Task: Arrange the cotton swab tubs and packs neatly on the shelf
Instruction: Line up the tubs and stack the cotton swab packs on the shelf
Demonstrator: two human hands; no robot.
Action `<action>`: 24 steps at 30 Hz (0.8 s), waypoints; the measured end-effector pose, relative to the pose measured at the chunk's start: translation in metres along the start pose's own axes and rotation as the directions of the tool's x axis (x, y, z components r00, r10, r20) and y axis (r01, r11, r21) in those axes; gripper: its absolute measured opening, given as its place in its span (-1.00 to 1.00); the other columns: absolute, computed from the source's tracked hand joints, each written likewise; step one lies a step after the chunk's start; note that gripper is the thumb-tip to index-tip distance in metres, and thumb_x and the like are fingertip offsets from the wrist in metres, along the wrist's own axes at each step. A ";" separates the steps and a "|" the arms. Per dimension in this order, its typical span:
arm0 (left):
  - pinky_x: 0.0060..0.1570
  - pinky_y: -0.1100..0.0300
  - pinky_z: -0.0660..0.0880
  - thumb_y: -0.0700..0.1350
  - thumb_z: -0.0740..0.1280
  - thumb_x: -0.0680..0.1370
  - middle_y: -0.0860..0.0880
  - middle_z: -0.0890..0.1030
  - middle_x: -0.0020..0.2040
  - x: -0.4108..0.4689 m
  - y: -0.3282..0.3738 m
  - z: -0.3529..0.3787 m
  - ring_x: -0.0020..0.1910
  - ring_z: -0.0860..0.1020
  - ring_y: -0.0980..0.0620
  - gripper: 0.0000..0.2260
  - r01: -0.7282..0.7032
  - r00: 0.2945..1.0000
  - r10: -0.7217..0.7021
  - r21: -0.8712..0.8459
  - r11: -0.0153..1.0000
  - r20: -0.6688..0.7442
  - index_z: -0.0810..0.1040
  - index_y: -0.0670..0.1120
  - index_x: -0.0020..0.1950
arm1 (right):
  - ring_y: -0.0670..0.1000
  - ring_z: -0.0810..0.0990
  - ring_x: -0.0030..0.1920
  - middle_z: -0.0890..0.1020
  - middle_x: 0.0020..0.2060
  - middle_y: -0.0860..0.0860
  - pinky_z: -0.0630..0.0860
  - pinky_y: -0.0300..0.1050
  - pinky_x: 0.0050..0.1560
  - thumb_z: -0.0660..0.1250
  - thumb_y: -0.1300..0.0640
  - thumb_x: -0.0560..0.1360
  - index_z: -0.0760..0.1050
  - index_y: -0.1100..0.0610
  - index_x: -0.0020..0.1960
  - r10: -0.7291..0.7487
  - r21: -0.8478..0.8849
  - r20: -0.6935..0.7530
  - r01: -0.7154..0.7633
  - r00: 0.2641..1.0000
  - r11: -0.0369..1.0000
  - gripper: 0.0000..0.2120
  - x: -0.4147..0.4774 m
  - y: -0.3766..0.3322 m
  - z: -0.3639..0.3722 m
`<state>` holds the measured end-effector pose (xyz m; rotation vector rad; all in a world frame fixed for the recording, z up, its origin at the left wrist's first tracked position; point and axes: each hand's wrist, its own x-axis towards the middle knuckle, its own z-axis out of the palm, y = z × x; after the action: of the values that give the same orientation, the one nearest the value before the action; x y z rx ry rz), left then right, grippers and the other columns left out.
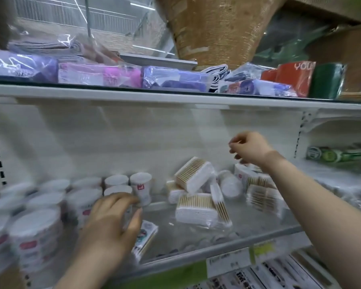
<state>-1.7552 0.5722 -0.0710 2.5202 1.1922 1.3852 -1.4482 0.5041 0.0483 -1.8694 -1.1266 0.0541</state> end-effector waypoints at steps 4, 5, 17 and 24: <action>-0.02 0.24 0.36 0.15 0.12 0.34 0.04 0.63 -0.07 -0.002 -0.003 0.005 -0.02 0.51 0.06 -0.61 -0.013 1.000 0.013 0.012 1.000 -0.014 0.64 0.01 -0.10 | 0.19 0.59 0.06 0.64 0.04 0.20 0.49 -0.07 0.07 0.31 0.06 0.49 0.57 0.21 0.07 0.042 -0.499 0.051 -0.011 0.998 0.866 -0.74 0.013 0.028 0.007; 0.00 0.25 0.35 0.14 0.15 0.34 0.05 0.63 -0.07 -0.002 -0.004 0.005 -0.01 0.53 0.05 -0.64 -0.006 1.000 0.006 0.013 1.000 0.000 0.64 0.01 -0.10 | 0.18 0.57 0.12 0.63 0.09 0.20 0.47 -0.10 0.09 0.30 0.01 0.50 0.54 0.24 0.15 0.067 -0.577 0.102 0.004 0.993 0.817 -0.65 0.010 0.030 0.015; 0.01 0.22 0.34 0.25 0.06 0.33 0.16 0.57 0.01 -0.003 -0.006 -0.006 0.06 0.50 0.04 -0.55 0.043 0.996 -0.044 0.016 0.999 0.072 0.61 0.09 -0.04 | 0.15 0.37 0.32 0.50 0.25 0.08 0.39 0.03 0.14 0.17 -0.18 0.48 0.41 0.08 0.26 0.103 -0.859 0.043 -0.016 0.994 0.512 -0.53 -0.001 0.060 0.068; -0.04 0.22 0.34 0.14 0.16 0.39 0.22 0.54 -0.09 -0.006 -0.009 -0.020 0.00 0.50 0.08 -0.74 0.072 0.995 -0.069 -0.032 0.997 0.067 0.59 0.10 -0.12 | 0.24 0.58 0.04 0.58 0.06 0.20 0.48 -0.05 -0.10 0.36 -0.24 0.35 0.33 0.23 0.16 0.057 -0.607 0.048 -0.016 0.997 0.795 -0.37 0.006 0.045 0.044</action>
<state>-1.7768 0.5686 -0.0664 2.4548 1.2219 1.2856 -1.4349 0.5317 -0.0071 -2.4750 -1.2461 -0.2609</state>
